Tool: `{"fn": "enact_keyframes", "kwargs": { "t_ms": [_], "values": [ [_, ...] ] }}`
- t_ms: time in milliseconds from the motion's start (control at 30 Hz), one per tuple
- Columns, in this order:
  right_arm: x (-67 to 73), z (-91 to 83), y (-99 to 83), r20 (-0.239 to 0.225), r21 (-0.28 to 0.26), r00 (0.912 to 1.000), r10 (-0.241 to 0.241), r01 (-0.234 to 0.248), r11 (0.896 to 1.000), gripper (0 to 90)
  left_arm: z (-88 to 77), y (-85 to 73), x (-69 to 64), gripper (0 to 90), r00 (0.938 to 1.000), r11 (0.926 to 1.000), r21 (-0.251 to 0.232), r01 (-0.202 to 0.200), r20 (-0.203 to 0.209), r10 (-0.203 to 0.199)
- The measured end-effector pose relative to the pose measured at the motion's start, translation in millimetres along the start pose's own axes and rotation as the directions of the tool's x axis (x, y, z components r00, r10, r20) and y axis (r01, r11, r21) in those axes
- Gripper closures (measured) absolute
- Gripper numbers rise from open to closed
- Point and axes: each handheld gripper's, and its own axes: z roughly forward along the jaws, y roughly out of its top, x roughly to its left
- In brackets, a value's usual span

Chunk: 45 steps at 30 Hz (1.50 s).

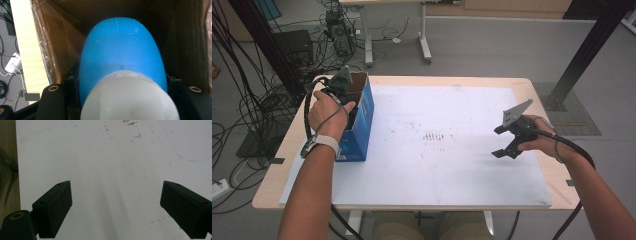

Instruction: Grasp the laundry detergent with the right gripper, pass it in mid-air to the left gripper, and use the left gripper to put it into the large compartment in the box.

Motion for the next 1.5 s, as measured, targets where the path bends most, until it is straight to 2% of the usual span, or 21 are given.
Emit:
{"fn": "enact_keyframes", "kwargs": {
  "t_ms": [1500],
  "values": [
    [0.3,-1.7,-0.4,0.008,0.006,0.9999,-0.008,0.008,1.0,10.2,-0.3,-1.3,0.4,37.0,1.0,1.0,-0.002,-0.004,0.0,0.004]
  ]
}}
